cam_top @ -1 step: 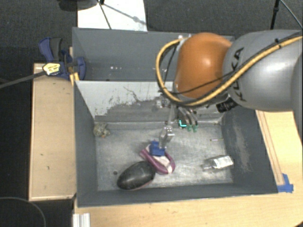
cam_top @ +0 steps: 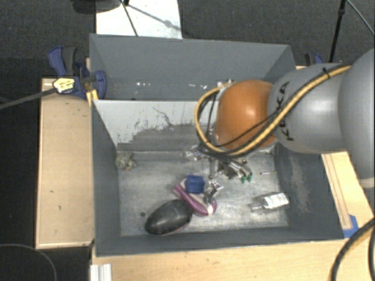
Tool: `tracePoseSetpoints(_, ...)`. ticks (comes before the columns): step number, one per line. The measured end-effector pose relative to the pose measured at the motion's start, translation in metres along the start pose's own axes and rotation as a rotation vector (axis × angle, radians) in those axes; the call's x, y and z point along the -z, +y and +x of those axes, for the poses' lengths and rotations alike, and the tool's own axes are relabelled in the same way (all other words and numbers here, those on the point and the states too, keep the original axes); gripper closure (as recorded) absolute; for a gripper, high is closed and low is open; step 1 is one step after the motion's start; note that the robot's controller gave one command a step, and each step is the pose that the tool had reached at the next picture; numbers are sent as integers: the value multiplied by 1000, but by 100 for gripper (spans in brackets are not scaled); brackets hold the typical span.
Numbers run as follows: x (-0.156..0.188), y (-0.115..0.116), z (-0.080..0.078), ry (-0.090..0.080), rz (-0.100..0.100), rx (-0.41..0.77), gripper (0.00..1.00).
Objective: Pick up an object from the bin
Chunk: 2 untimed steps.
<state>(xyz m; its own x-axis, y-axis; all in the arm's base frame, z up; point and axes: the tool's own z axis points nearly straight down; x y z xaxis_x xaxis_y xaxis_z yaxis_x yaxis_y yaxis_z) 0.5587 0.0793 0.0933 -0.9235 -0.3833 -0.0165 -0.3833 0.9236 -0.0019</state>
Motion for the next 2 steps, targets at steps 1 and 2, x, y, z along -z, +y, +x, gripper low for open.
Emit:
tracePoseSetpoints(1,-2,1,0,-4,-2,-3,100)
tracePoseSetpoints(2,126,-1,-3,6,1,-3,100)
